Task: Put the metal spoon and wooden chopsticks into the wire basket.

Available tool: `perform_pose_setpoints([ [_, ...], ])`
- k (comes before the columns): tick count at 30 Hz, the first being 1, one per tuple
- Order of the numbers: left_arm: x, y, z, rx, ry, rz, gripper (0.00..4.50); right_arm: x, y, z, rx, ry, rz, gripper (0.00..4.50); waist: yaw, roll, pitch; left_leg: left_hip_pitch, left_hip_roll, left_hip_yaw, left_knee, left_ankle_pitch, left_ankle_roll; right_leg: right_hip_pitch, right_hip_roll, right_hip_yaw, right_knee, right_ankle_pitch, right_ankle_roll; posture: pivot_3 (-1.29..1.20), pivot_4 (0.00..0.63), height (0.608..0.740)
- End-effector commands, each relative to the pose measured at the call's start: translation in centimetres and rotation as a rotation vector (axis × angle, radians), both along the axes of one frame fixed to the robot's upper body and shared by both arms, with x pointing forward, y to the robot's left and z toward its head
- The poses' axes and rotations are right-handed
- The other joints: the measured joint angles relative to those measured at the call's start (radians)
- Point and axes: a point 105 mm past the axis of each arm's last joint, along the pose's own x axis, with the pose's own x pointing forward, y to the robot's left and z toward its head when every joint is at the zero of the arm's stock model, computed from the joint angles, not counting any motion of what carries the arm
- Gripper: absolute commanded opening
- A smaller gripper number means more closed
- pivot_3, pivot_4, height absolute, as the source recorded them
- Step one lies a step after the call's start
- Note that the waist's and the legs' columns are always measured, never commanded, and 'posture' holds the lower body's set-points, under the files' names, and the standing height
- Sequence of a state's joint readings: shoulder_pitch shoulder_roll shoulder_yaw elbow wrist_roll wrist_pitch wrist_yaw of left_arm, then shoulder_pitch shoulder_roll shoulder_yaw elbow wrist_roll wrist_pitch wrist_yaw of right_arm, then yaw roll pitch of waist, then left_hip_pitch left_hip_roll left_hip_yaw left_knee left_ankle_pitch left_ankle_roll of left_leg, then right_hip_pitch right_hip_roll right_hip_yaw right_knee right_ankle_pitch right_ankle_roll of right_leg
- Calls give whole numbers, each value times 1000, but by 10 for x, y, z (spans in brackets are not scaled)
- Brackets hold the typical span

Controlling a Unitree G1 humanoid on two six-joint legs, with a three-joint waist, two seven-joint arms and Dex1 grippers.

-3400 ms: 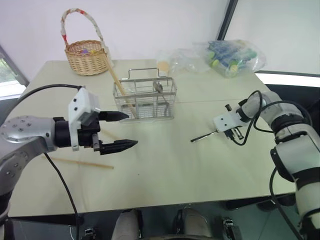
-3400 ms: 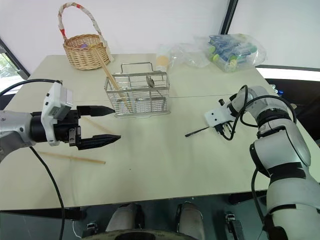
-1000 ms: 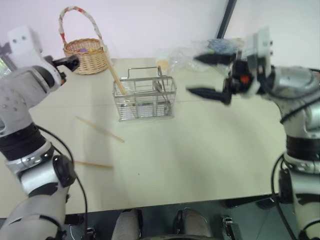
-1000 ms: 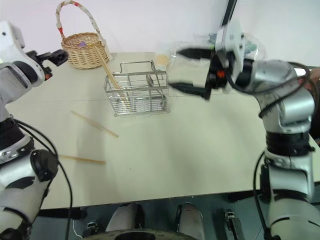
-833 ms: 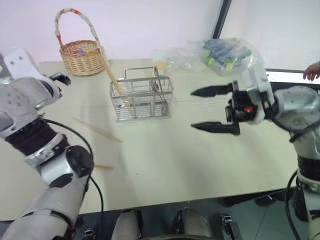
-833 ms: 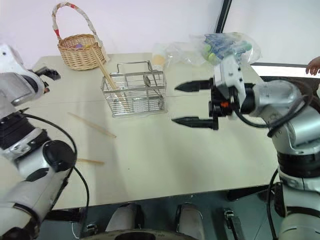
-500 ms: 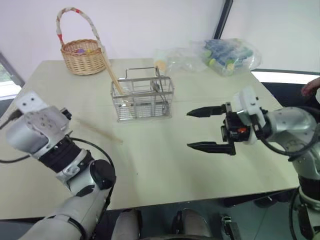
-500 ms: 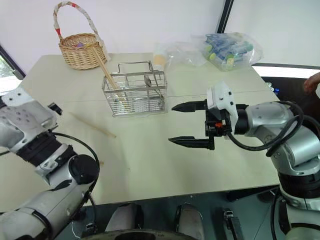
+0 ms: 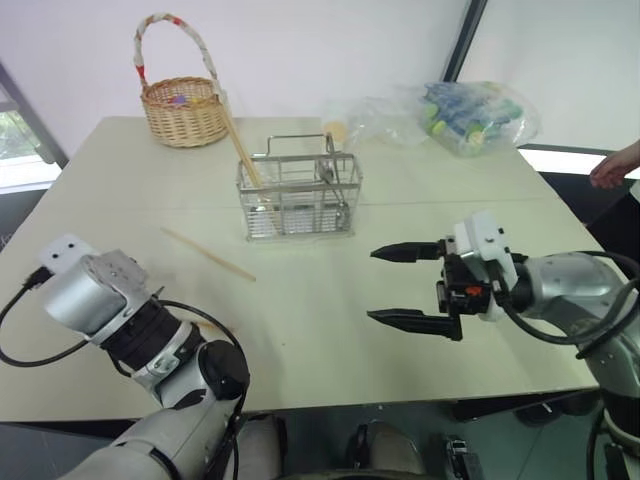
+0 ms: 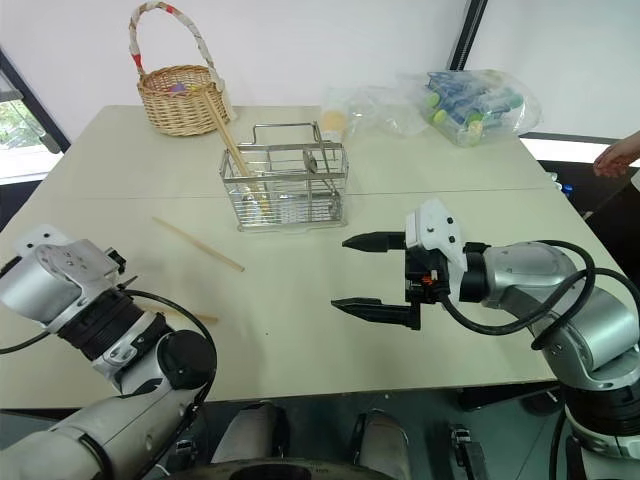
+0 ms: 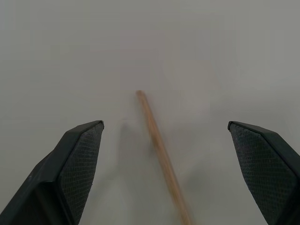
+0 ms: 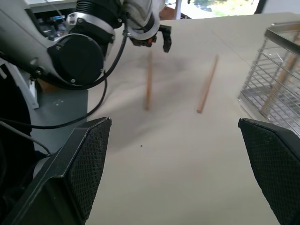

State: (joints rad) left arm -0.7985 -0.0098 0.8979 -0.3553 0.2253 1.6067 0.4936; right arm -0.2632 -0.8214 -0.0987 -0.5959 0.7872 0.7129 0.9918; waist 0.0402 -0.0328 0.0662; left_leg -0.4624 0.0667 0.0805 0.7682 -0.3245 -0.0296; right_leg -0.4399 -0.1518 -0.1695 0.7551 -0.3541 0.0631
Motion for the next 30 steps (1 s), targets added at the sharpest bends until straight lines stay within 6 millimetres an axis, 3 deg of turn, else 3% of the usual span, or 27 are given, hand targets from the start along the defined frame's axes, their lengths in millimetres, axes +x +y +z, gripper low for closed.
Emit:
perform_pose_setpoints([
  [1,0,0,-2,-15,14,-4,4500,-3,2,2,0,-29,1,4463,0,0,0,0,0,0,0,0,0,0,0,0,0,0,0,0,150,620],
  [7,3,-3,-12,-74,31,-11,4500,-3,-3,-1,-24,-25,-9,4463,0,1,0,1,0,0,0,-2,3,0,0,0,0,0,0,0,150,620],
  [10,3,-3,-13,-90,27,-10,3174,-1,-4,0,-25,-31,-19,4500,0,1,0,0,0,0,0,-3,5,0,0,0,0,0,0,0,150,620],
  [16,5,-1,-13,-98,10,-2,34,2,-7,2,-23,-36,-37,4500,0,2,-1,1,0,0,0,-3,5,0,0,0,0,0,0,0,150,620],
  [21,10,2,-9,-100,-16,6,34,5,-9,4,-13,-35,-50,4500,0,2,-1,1,0,0,0,-3,5,0,0,0,0,0,0,0,150,620],
  [24,20,13,3,-72,-94,10,34,7,-11,4,-13,-34,-60,4500,0,2,0,1,0,0,-1,-3,5,0,0,0,0,0,0,0,150,620],
  [26,39,26,26,-25,-220,-15,34,8,-13,4,-16,-34,-67,4500,0,0,1,1,0,0,0,-3,5,-1,0,0,0,0,0,0,150,620],
  [29,65,46,73,32,-462,-15,34,9,-15,6,-14,-32,-78,4500,0,-3,2,-1,1,-1,0,-2,4,-3,0,-1,1,0,0,0,150,620],
  [30,77,51,98,50,-579,-27,34,9,-15,6,-10,-30,-81,4500,0,-3,2,-1,1,-1,1,-1,2,-3,0,-1,1,0,0,0,150,620],
])
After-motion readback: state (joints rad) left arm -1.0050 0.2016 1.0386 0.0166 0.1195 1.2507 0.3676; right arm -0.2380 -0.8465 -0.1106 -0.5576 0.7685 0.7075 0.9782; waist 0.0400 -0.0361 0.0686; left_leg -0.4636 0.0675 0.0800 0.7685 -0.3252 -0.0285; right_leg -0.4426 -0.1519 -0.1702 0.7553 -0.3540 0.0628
